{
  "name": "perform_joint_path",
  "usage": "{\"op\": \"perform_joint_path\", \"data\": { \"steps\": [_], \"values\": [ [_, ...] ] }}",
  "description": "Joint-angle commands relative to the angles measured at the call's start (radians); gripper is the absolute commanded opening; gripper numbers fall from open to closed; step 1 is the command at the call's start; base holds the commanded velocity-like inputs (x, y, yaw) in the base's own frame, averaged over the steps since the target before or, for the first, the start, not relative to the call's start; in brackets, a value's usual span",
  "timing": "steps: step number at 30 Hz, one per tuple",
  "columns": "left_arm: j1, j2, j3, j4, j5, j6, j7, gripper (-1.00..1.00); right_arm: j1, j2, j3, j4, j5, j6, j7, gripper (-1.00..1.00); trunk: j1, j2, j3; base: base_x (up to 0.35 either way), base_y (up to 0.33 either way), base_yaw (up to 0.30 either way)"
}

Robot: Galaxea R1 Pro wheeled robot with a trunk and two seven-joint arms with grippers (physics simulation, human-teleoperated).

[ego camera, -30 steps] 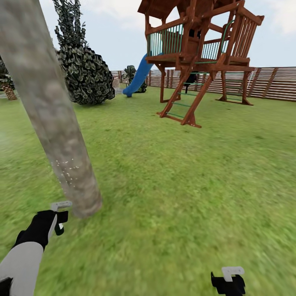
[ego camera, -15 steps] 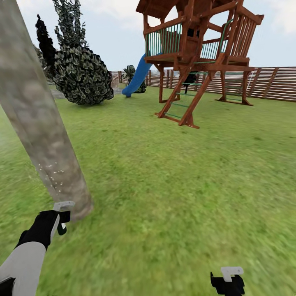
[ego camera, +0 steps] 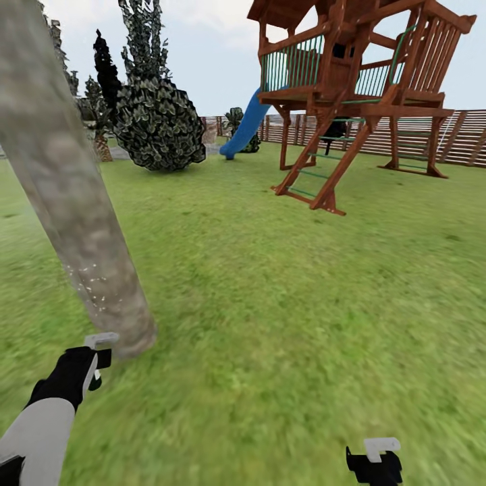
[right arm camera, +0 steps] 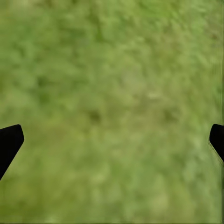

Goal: In the garden, pick up the pesticide atomizer on the floor and spray pesticide onto both trees until each tree trunk is fully covered.

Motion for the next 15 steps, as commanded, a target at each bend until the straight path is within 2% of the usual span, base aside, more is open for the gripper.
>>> {"op": "perform_joint_path", "data": {
  "steps": [1, 6, 11, 15],
  "values": [
    [-0.001, -0.001, 0.001, -0.001, 0.000, 0.004, 0.001, -1.00, -0.001, 0.000, -0.006, 0.002, 0.011, -0.004, -0.004, 1.00, 0.000, 0.000, -0.001, 0.254, -0.173, 0.002],
    [-0.001, 0.000, 0.001, -0.002, 0.000, 0.004, 0.001, -1.00, -0.001, 0.001, -0.006, 0.002, 0.012, -0.004, -0.004, 1.00, 0.000, 0.000, -0.001, 0.255, -0.172, 0.016],
    [-0.001, 0.000, 0.003, -0.002, 0.000, 0.004, 0.008, -1.00, -0.001, 0.001, -0.006, 0.002, 0.011, -0.004, -0.005, 1.00, 0.000, 0.000, -0.001, 0.235, -0.191, 0.244],
    [-0.001, 0.000, 0.005, -0.002, -0.001, 0.003, 0.012, -1.00, -0.001, 0.001, -0.006, 0.003, 0.012, -0.004, -0.004, 1.00, 0.000, 0.000, -0.001, 0.105, -0.259, 0.276]
  ]
}}
